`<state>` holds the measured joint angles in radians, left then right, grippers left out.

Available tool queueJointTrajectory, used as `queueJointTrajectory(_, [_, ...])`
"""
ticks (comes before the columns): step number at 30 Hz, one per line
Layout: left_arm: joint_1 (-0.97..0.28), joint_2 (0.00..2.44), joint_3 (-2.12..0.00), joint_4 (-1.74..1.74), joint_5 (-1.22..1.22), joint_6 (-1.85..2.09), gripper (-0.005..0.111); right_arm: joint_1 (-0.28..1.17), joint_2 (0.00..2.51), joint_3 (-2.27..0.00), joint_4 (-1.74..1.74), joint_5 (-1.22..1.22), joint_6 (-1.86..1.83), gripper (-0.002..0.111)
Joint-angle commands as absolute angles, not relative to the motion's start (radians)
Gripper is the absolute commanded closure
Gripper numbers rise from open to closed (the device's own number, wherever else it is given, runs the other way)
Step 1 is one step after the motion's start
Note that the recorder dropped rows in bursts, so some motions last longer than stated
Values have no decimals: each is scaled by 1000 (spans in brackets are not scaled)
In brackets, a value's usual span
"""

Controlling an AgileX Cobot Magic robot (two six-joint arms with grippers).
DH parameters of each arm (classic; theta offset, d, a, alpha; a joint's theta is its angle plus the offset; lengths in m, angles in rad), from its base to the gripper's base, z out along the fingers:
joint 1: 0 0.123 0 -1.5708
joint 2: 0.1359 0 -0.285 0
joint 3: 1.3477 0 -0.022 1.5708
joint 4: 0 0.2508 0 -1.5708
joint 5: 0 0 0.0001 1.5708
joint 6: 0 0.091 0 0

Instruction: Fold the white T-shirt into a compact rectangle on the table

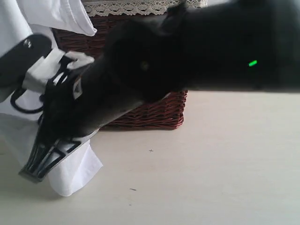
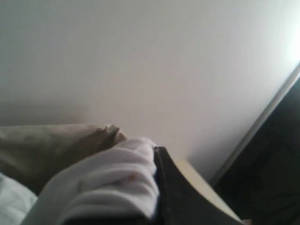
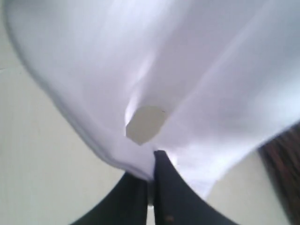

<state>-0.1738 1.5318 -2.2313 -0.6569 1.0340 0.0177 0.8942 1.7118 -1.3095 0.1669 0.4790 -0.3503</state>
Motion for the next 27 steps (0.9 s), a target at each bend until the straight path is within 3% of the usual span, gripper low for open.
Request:
queueJointTrajectory(1, [-179,1495,-2233,-464,1113,22,107,894,1543,-1313,-171,680,-94,108])
queueJointTrajectory(11, [-179,1404,-2233,-210,1175,-77,107,873,1223,-1319,-817,1144,169,108])
queueJointTrajectory(20, [-179,1367,-2229,-186,1221,-171,107,701,1081,-1519,-907,1206,121,108])
queueJointTrajectory(27, [-179,1346,-2229,-142,1221,-195,107,674,1088,-1632,-896,1221,56,108])
